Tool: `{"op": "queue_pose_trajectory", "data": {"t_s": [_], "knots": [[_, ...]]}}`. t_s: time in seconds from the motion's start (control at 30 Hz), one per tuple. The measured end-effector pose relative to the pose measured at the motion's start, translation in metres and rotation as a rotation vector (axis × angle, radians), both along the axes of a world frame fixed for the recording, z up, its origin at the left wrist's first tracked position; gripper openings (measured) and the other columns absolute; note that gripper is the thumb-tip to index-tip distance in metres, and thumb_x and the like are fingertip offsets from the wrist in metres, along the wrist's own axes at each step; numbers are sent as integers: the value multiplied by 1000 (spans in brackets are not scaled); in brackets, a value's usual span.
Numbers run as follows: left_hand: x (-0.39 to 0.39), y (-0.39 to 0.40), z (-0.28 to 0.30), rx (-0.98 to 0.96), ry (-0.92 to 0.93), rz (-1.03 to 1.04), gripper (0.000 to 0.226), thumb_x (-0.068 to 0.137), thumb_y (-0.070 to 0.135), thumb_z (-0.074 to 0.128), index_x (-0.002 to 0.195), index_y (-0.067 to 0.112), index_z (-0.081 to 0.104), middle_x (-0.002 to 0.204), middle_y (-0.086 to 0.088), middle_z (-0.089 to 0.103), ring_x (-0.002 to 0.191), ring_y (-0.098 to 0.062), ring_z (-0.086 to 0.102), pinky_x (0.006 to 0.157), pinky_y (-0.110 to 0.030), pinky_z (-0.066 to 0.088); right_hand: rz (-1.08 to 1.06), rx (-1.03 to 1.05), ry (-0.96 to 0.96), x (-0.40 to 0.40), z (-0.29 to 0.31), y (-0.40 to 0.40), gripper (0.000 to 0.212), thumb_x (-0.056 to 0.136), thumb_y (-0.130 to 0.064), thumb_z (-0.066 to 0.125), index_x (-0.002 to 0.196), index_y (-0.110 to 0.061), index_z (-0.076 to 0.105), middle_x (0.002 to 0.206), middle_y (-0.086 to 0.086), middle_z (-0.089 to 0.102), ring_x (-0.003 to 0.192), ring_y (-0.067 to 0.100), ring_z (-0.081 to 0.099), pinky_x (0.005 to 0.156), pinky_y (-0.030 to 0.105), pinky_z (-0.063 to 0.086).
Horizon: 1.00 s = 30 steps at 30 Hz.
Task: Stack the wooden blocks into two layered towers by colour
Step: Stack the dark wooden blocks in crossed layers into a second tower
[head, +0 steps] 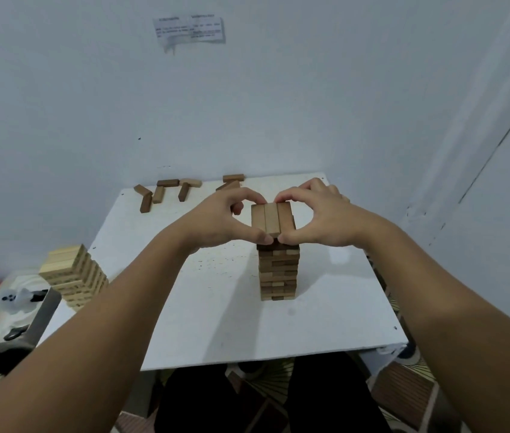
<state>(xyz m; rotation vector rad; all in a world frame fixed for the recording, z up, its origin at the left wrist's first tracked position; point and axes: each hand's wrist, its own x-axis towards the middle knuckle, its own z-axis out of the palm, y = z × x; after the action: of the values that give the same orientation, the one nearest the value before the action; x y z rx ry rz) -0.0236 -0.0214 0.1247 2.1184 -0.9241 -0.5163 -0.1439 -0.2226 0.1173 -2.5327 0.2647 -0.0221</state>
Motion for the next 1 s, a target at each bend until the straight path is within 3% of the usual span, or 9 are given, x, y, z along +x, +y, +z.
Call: {"op": "queue_pose_trajectory", "data": {"t_s": [0.17, 0.5, 0.7, 0.83, 0.9, 1.0], "knots": [[2, -5, -6, 53, 7, -22, 59, 64, 39, 98, 114, 46, 67, 99, 7, 43, 88, -9, 46, 75, -26, 39, 4, 80, 35, -3, -11, -8, 63, 75, -53, 82, 129, -59, 50, 132, -17, 36, 133, 15, 28, 114, 43, 33], [4, -8, -9, 79, 13, -29, 58, 66, 40, 96, 115, 47, 66, 105, 8, 46, 89, -6, 48, 72, -25, 39, 25, 170, 53, 0, -19, -13, 63, 76, -49, 84, 129, -57, 51, 131, -17, 37, 132, 12, 30, 108, 40, 37], [4, -8, -14, 47, 43, -42, 62, 66, 39, 97, 119, 45, 65, 124, 8, 51, 110, -5, 49, 86, -28, 43, 30, 237, 62, -1, -23, -16, 64, 77, -47, 85, 131, -55, 50, 134, -13, 38, 132, 14, 33, 100, 36, 38], [6, -3, -19, 48, 85, -58, 83, 59, 44, 100, 130, 54, 58, 132, 14, 50, 121, -8, 48, 100, -34, 48, 37, 277, 59, -3, -25, -17, 72, 76, -52, 87, 135, -58, 46, 137, -12, 37, 133, 14, 34, 105, 39, 39], [8, 2, -23, 40, 114, -54, 91, 57, 44, 100, 135, 55, 54, 132, 16, 51, 123, -7, 48, 102, -33, 47, 33, 300, 50, -6, -27, -19, 76, 75, -54, 88, 137, -61, 44, 139, -14, 36, 133, 12, 35, 105, 39, 40], [10, 7, -29, 25, 133, -37, 84, 57, 44, 100, 130, 54, 59, 131, 18, 56, 122, -6, 51, 103, -33, 48, 33, 339, 43, -8, -31, -20, 73, 74, -55, 88, 132, -64, 45, 137, -17, 37, 133, 11, 36, 102, 36, 40]]}}
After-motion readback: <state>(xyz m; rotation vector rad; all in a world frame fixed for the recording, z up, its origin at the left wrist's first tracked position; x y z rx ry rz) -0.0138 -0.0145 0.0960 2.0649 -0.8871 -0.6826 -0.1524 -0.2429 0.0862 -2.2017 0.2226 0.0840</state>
